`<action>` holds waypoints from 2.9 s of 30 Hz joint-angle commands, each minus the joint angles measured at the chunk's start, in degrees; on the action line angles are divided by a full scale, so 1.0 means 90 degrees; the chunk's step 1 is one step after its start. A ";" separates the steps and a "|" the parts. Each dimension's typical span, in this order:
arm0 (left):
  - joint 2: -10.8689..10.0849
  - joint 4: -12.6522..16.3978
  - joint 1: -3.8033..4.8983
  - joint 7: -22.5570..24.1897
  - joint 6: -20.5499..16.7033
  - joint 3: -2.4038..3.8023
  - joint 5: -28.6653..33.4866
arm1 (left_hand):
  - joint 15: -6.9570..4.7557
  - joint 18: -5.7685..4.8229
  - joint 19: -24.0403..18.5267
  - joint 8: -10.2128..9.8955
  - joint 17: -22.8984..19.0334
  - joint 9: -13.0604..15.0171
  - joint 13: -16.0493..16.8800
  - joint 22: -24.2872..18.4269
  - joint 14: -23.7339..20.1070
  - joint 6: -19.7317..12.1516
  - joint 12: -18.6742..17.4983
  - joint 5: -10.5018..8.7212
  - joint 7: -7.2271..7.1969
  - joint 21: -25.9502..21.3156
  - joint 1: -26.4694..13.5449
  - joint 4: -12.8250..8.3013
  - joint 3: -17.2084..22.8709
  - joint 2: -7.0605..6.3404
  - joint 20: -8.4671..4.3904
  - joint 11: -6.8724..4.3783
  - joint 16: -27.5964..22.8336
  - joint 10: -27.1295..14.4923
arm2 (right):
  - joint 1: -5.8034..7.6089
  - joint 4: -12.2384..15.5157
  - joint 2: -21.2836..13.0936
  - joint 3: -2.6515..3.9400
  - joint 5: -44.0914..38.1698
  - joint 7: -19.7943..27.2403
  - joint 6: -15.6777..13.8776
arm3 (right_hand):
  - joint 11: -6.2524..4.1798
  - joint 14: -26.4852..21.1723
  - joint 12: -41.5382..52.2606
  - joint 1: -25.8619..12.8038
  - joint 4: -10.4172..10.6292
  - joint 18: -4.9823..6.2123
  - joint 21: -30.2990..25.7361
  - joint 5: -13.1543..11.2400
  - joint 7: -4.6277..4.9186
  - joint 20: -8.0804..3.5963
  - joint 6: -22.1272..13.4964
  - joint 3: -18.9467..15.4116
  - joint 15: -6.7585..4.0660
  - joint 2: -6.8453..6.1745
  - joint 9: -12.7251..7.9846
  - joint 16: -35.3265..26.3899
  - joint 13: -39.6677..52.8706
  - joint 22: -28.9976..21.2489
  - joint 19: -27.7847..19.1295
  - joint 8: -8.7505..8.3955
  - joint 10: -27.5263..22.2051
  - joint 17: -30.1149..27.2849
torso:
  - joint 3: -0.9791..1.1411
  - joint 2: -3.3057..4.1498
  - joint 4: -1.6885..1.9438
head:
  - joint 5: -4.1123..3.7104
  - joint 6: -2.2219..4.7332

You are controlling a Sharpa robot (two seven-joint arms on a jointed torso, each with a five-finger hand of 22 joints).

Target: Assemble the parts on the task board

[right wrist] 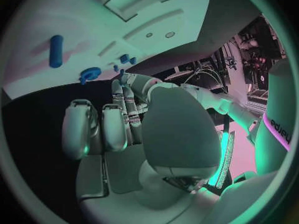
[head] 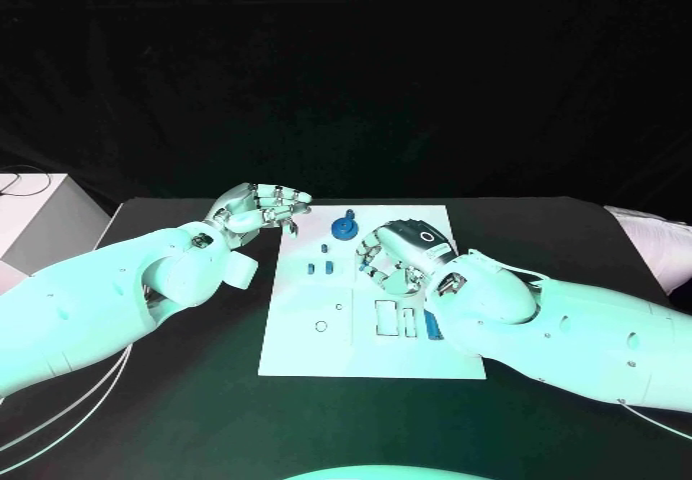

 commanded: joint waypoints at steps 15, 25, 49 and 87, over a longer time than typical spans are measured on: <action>0.0013 0.0093 -0.0008 0.0039 -0.0102 0.0005 0.0068 | 0.0049 0.0040 0.0185 -0.0051 -0.0016 -0.0017 -0.0022 0.0002 -0.0008 -0.0104 0.0001 0.0015 0.0015 0.0006 0.0073 0.0050 -0.0056 0.0016 0.0006 0.0036 -0.0020 -0.0140 | -0.0415 -0.0366 0.0602 -0.0088 -0.0302 0.0088 0.0155 | -0.0129 0.0239 0.0025 -0.0023 -0.0021 -0.0050 -0.0008 0.0039 0.0004 -0.0027 0.0022 0.0036 -0.0052 0.0052 0.0015 0.0005 0.0040 -0.0034 0.0042 0.0027 0.0193 -0.0045 | 0.0001 0.0020 0.0013 | 0.0277 -0.0164; 0.0014 0.0096 -0.0008 0.0039 -0.0092 0.0005 0.0075 | 0.0055 0.0040 0.0202 -0.0055 -0.0018 -0.0019 -0.0027 0.0005 -0.0013 -0.0115 -0.0006 0.0015 0.0021 0.0014 0.0068 0.0062 -0.0062 0.0012 0.0010 0.0043 -0.0024 -0.0163 | -0.0478 -0.0449 0.0674 -0.0110 -0.0343 0.0031 0.0298 | -0.0128 0.0239 0.0021 -0.0026 -0.0027 -0.0050 -0.0004 0.0047 0.0006 -0.0026 0.0017 0.0045 -0.0051 0.0054 0.0019 0.0011 0.0040 -0.0030 0.0042 0.0027 0.0192 -0.0039 | 0.0009 0.0017 -0.0005 | 0.0325 -0.0266; 0.0012 0.0088 -0.0008 0.0010 -0.0051 0.0005 0.0077 | 0.0060 0.0039 0.0211 -0.0056 -0.0023 -0.0019 -0.0030 0.0004 -0.0023 -0.0123 -0.0004 0.0016 0.0025 0.0014 0.0070 0.0074 -0.0063 0.0016 0.0014 0.0047 -0.0032 -0.0177 | -0.0528 -0.0565 0.0754 -0.0152 -0.0343 0.0038 0.0551 | -0.0123 0.0233 0.0015 -0.0040 -0.0038 -0.0046 -0.0018 0.0061 0.0012 -0.0024 0.0009 0.0062 -0.0047 0.0055 0.0028 0.0006 0.0039 -0.0042 0.0032 0.0029 0.0192 -0.0061 | 0.0003 0.0013 0.0006 | 0.0352 -0.0386; 0.0018 0.0041 -0.0010 -0.0014 -0.0023 0.0005 0.0077 | 0.0064 0.0039 0.0219 -0.0055 -0.0027 -0.0019 -0.0032 0.0002 -0.0030 -0.0131 0.0001 0.0017 0.0029 0.0012 0.0077 0.0087 -0.0067 0.0018 0.0018 0.0052 -0.0037 -0.0191 | -0.0572 -0.0351 0.0637 -0.0184 -0.0624 -0.0113 0.0070 | -0.0121 0.0230 0.0010 -0.0053 -0.0050 -0.0046 -0.0017 0.0072 0.0013 -0.0021 0.0004 0.0076 -0.0044 0.0056 0.0038 0.0011 0.0038 -0.0038 0.0028 0.0033 0.0192 -0.0063 | 0.0006 0.0008 0.0005 | 0.0382 -0.0427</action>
